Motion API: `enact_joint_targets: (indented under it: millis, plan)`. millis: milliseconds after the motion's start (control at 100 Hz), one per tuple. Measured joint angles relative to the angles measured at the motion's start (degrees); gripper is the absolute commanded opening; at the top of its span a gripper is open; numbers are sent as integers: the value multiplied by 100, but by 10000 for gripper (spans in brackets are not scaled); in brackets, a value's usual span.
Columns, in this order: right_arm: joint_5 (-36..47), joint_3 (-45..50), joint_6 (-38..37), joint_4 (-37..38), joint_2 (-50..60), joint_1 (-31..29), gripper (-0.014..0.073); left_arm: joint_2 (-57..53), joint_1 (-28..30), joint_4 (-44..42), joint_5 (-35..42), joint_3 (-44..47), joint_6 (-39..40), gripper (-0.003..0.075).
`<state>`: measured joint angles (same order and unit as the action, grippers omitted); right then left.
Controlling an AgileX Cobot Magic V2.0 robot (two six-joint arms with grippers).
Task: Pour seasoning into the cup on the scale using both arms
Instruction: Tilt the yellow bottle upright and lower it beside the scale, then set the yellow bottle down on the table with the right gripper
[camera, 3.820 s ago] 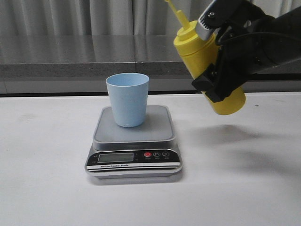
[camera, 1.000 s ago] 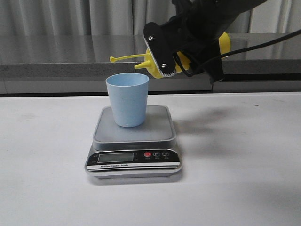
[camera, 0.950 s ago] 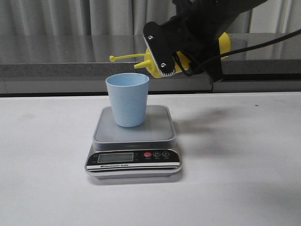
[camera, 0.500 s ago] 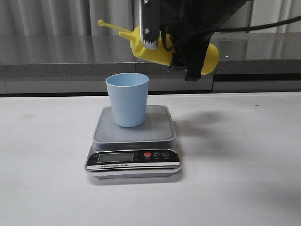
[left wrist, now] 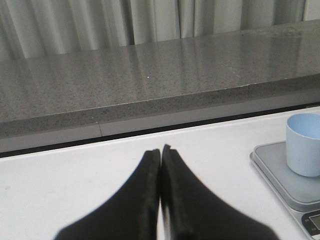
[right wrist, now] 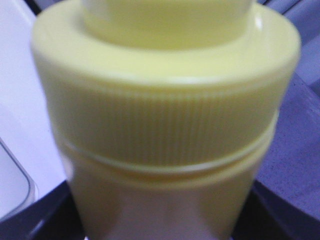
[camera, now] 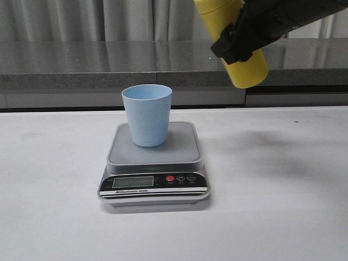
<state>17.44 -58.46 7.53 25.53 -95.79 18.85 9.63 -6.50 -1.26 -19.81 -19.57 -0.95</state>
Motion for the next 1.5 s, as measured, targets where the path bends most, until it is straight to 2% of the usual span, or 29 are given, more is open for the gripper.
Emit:
enact_joint_targets:
  millis: [260, 520, 1210, 1500]
  plan:
    - [1225, 1215, -11, -1521, 164, -81, 277, 0, 0, 0, 10, 0, 0, -18]
    - [2104, 2119, -70, -2348, 164, -81, 277, 0, 0, 0, 10, 0, 0, -18]
    - [2788, 2351, -554, -2402, -226, 29, 277, 0, 0, 0, 10, 0, 0, -18]
    - [3052, 2351, -576, -2128, -463, 29, 277, 0, 0, 0, 10, 0, 0, -18]
